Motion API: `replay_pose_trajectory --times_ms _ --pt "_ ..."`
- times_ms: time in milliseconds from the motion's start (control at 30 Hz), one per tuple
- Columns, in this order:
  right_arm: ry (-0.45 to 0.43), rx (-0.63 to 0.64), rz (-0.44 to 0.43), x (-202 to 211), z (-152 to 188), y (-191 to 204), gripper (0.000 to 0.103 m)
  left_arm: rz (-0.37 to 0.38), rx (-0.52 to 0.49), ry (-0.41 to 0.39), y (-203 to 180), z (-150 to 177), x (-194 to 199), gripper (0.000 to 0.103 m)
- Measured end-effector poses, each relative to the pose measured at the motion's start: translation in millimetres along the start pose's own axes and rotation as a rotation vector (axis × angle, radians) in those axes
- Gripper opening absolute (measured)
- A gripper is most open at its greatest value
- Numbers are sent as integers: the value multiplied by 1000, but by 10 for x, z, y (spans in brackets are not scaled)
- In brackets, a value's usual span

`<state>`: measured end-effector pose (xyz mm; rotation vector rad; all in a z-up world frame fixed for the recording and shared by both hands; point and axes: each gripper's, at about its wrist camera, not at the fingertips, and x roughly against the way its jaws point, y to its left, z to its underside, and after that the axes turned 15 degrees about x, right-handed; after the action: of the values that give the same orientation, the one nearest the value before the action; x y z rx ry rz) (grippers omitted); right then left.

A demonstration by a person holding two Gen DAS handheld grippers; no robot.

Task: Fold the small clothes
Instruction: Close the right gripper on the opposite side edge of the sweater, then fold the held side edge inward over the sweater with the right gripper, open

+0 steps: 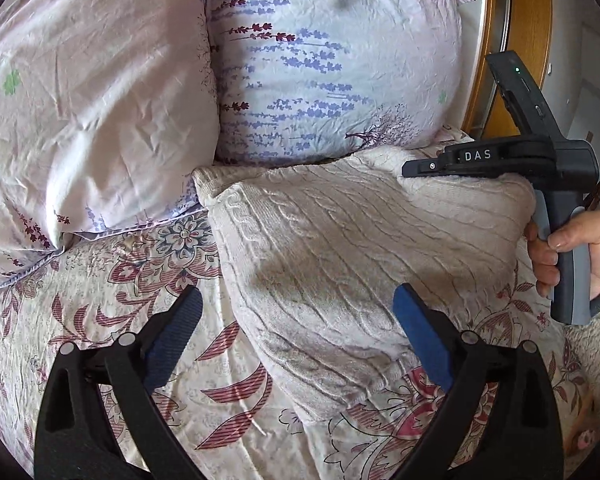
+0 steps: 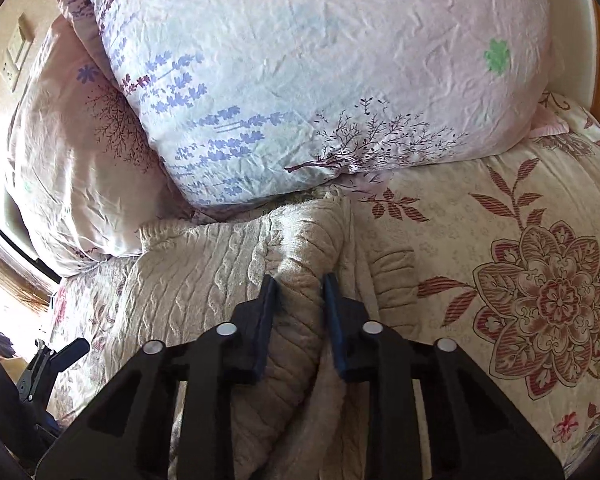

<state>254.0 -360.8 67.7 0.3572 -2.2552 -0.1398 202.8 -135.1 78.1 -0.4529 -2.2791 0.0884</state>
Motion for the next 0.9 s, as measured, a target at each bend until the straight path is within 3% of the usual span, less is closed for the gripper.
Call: replay_pose_trajectory --times_ms 133,533,800,900 --pt "-41 38 15 59 16 46 9 -4 -13 -4 1 9 7 97" --pt "-177 -84 -10 488 162 -219 8 8 -79 -16 -2 96 74 97" --pt "-178 -183 23 546 349 -430 8 15 -120 -13 -19 153 98 97" --pt "-134 -200 49 452 372 -499 8 8 -124 -5 -9 163 76 97"
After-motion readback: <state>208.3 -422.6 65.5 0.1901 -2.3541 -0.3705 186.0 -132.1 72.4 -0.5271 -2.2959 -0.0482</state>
